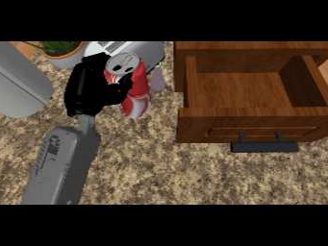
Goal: Pick up the can, place it into the drawer and close the drawer
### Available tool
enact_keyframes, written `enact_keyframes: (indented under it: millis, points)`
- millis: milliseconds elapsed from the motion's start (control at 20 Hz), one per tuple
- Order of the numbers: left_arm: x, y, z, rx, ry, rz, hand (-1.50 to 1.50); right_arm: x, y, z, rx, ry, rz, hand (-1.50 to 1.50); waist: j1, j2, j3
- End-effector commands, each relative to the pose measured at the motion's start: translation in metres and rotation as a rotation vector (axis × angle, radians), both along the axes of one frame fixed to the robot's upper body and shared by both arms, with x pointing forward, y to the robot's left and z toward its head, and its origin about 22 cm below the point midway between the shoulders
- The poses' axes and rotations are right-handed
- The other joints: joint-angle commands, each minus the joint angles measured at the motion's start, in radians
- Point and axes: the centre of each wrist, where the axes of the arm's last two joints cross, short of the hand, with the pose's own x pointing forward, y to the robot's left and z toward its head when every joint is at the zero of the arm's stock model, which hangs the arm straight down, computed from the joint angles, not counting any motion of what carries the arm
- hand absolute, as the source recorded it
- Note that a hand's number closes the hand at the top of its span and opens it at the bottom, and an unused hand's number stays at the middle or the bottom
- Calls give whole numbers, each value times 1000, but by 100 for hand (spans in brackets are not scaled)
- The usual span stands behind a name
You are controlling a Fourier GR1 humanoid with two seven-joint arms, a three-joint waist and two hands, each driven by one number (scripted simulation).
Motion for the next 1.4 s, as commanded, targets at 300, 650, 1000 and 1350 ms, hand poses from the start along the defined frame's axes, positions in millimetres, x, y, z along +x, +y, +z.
enact_keyframes:
  millis: [300, 650, 1000, 1350]
  points:
    - [32, -42, 64, 23, -12, -19, 150, -3, 1, 8, 3, -7, 7, -150, -6, 2, 0]
    - [40, -91, 80, 33, -37, -19, 150, 10, 6, 6, 1, 3, 21, -150, -11, 3, 0]
    - [62, -120, 108, 55, -14, -9, 150, 13, -7, -7, 18, -26, 28, -150, -20, 6, 0]
    - [67, -146, 103, 105, -23, -23, 150, 28, 13, -7, 20, -3, 46, -150, -28, 9, 1]
